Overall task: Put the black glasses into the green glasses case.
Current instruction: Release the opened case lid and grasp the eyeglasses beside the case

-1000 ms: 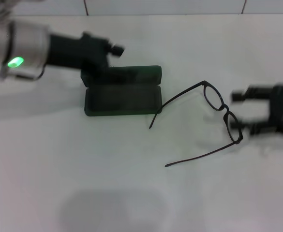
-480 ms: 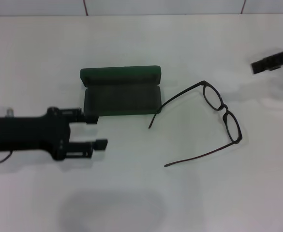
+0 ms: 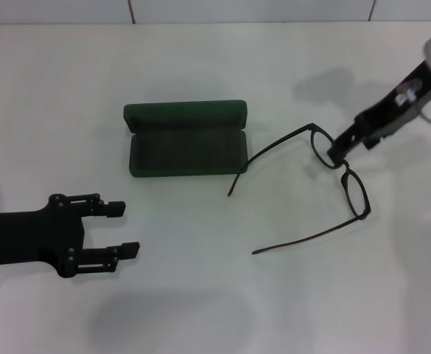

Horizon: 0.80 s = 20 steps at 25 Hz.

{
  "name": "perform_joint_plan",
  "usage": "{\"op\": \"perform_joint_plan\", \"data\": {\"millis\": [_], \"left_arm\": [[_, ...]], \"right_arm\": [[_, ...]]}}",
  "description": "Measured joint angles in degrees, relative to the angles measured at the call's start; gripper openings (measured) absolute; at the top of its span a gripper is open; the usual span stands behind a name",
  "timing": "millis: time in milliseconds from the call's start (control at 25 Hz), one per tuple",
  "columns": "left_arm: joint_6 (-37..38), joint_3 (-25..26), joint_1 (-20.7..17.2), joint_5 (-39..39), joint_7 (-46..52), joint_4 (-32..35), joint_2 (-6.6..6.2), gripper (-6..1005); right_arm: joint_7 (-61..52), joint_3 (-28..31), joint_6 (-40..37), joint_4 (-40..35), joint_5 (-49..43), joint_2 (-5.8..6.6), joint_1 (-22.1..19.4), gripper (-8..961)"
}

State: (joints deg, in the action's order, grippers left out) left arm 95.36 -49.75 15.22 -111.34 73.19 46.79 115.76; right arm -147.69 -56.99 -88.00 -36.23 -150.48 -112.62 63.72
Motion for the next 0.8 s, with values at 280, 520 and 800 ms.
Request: {"op": "perform_joint_plan", "data": {"millis": [280, 520, 800], "left_arm": [[-0.1, 0.1, 0.0, -0.3, 0.0, 0.1, -0.01, 720], [-0.2, 0.1, 0.2, -0.4, -0.1, -0.2, 0.05, 719], [-0.5, 0.1, 0.1, -0.5, -0.1, -0.3, -0.02, 717]], "right_arm": [[-2.1, -3.3, 3.0, 0.0, -1.3, -2.06, -0.7, 774], [-2.3, -4.1, 6.1, 0.5, -1.3, -2.86, -1.6, 766], [-2.6, -6.3, 8.1, 0.6, -1.0, -3.14, -2.0, 557]]}}
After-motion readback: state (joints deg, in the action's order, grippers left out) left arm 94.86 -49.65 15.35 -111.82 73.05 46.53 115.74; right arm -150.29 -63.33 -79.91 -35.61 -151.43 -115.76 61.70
